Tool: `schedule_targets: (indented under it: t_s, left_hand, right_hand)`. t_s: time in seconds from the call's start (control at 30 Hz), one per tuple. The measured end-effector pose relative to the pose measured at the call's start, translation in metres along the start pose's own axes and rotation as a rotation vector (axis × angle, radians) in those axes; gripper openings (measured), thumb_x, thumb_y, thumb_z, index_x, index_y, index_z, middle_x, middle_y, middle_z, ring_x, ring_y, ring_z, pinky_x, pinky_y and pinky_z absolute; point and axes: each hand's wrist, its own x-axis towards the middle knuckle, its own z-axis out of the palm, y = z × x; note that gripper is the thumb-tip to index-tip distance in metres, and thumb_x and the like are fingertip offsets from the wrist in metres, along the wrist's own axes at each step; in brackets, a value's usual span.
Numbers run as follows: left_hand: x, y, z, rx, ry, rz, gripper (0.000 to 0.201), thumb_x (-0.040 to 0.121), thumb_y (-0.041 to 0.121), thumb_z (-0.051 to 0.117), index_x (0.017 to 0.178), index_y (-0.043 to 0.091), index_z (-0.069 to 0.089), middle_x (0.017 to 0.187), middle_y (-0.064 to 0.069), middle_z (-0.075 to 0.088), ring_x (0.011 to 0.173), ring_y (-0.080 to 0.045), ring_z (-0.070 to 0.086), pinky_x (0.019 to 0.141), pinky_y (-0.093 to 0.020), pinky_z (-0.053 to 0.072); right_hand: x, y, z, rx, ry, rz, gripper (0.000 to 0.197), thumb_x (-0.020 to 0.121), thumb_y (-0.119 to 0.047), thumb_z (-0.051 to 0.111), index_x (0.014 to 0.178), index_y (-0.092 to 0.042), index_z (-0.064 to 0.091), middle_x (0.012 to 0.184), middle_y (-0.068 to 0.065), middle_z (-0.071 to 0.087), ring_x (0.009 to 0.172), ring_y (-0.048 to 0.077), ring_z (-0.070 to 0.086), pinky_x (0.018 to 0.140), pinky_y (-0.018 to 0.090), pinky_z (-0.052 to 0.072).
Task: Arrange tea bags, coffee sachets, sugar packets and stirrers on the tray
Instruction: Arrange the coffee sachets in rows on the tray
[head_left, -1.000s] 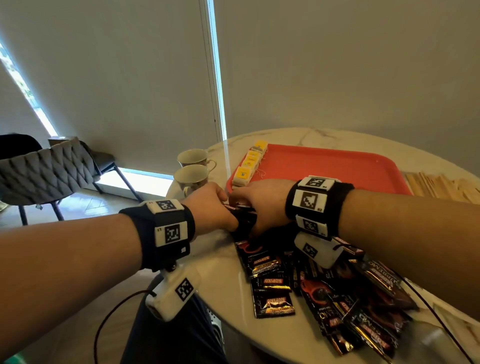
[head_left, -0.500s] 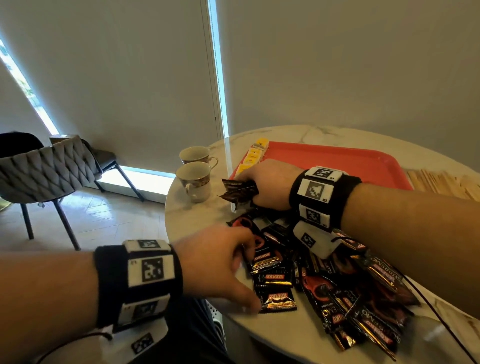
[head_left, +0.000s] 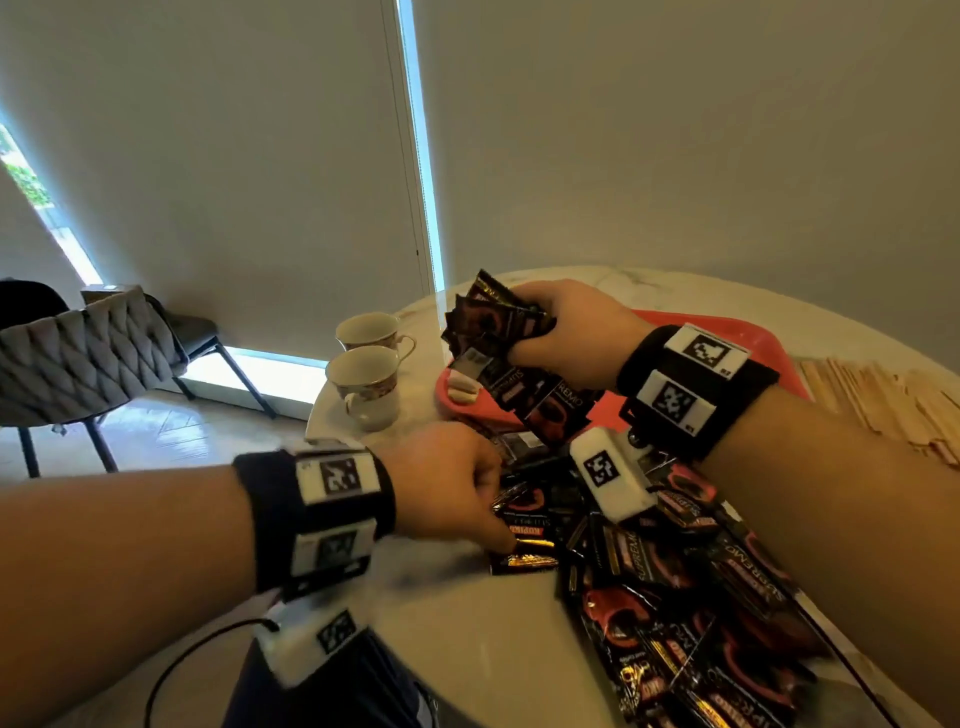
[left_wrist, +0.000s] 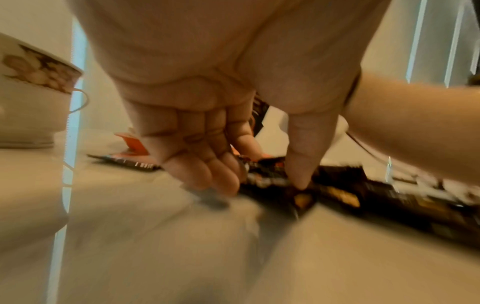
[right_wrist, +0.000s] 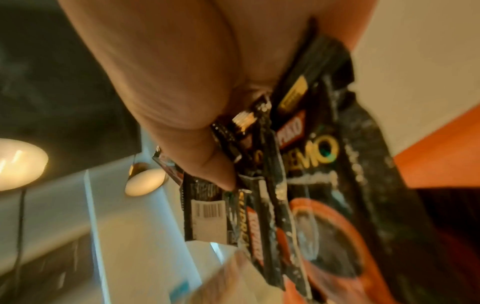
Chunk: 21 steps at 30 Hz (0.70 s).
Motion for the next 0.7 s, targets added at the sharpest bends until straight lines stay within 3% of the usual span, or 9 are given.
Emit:
schedule_targets:
  t_s: [0.07, 0.13, 0.23, 0.33, 0.4, 0.47, 0.57, 0.63, 0.7]
  left_hand:
    - [0.01, -0.007, -0.02, -0.216, 0.002, -0.048, 0.025, 0.083, 0.028, 0.082, 0.069, 0.02, 0.063, 0.069, 0.0, 0.071, 0.066, -0.011, 0.064, 0.07, -0.032, 0.055]
    - [0.022, -0.008, -0.038, -0.572, 0.101, -0.134, 0.016, 0.088, 0.021, 0.075, 0.077, 0.014, 0.065, 0.074, -0.011, 0.068, 0.073, -0.026, 0.067, 0.076, -0.043, 0.058]
    - [0.041, 0.003, -0.053, -1.049, 0.32, -0.205, 0.036, 0.091, 0.041, 0.075, 0.103, 0.01, 0.062, 0.099, -0.014, 0.065, 0.093, -0.033, 0.068, 0.082, -0.047, 0.059]
    - [0.066, 0.013, -0.056, -1.416, 0.181, -0.174, 0.089, 0.077, 0.073, 0.073, 0.138, 0.014, 0.049, 0.134, -0.023, 0.059, 0.118, -0.05, 0.062, 0.095, -0.065, 0.054]
    - [0.083, 0.02, -0.056, -1.631, -0.013, -0.097, 0.101, 0.073, 0.085, 0.067, 0.143, 0.014, 0.049, 0.138, -0.028, 0.06, 0.123, -0.057, 0.058, 0.102, -0.069, 0.048]
    - [0.101, 0.029, -0.056, -1.757, -0.102, 0.007, 0.104, 0.076, 0.092, 0.053, 0.136, 0.008, 0.064, 0.127, -0.025, 0.07, 0.12, -0.052, 0.062, 0.11, -0.069, 0.04]
    - [0.126, 0.038, -0.06, -1.829, -0.108, 0.112, 0.095, 0.077, 0.094, 0.046, 0.126, 0.018, 0.076, 0.126, -0.019, 0.073, 0.13, -0.046, 0.057, 0.118, -0.07, 0.025]
    - [0.139, 0.04, -0.063, -1.83, -0.079, 0.152, 0.09, 0.078, 0.092, 0.049, 0.132, 0.024, 0.072, 0.13, -0.012, 0.072, 0.132, -0.039, 0.059, 0.118, -0.067, 0.028]
    - [0.15, 0.041, -0.068, -1.847, -0.015, 0.137, 0.077, 0.084, 0.081, 0.053, 0.134, 0.025, 0.07, 0.129, -0.01, 0.073, 0.127, -0.034, 0.064, 0.113, -0.062, 0.039]
  right_hand:
    - [0.002, 0.006, -0.007, 0.051, 0.043, 0.009, 0.043, 0.085, -0.014, 0.073, 0.123, -0.031, 0.067, 0.091, -0.008, 0.073, 0.076, 0.008, 0.071, 0.065, 0.023, 0.057]
    - [0.003, 0.011, -0.015, 0.099, 0.098, 0.01, 0.035, 0.086, -0.015, 0.073, 0.115, -0.034, 0.066, 0.089, -0.004, 0.074, 0.073, 0.013, 0.072, 0.063, 0.027, 0.059]
    - [0.012, 0.018, -0.022, 0.234, 0.232, -0.008, 0.035, 0.087, -0.012, 0.072, 0.11, -0.037, 0.064, 0.088, -0.006, 0.074, 0.072, 0.01, 0.072, 0.061, 0.026, 0.058]
    - [0.025, 0.028, -0.022, 0.401, 0.415, -0.018, 0.037, 0.086, -0.009, 0.071, 0.113, -0.034, 0.068, 0.092, -0.006, 0.076, 0.082, 0.01, 0.073, 0.076, 0.033, 0.059]
    - [0.032, 0.032, -0.021, 0.444, 0.455, -0.032, 0.042, 0.087, -0.007, 0.069, 0.123, -0.028, 0.066, 0.099, -0.006, 0.076, 0.089, 0.01, 0.073, 0.082, 0.035, 0.059]
    - [0.036, 0.037, -0.019, 0.445, 0.443, -0.06, 0.047, 0.087, -0.002, 0.066, 0.128, -0.025, 0.063, 0.103, -0.005, 0.076, 0.093, 0.01, 0.073, 0.084, 0.032, 0.059]
    - [0.041, 0.043, -0.02, 0.397, 0.393, -0.092, 0.049, 0.087, 0.003, 0.062, 0.127, -0.025, 0.062, 0.102, -0.006, 0.076, 0.092, 0.007, 0.072, 0.083, 0.025, 0.058]
    - [0.045, 0.048, -0.022, 0.395, 0.358, -0.082, 0.05, 0.087, 0.003, 0.062, 0.124, -0.032, 0.061, 0.1, -0.007, 0.076, 0.09, 0.005, 0.072, 0.081, 0.023, 0.059]
    - [0.05, 0.055, -0.022, 0.411, 0.343, -0.068, 0.053, 0.087, 0.004, 0.061, 0.123, -0.036, 0.059, 0.1, -0.006, 0.075, 0.091, 0.008, 0.072, 0.085, 0.03, 0.06]
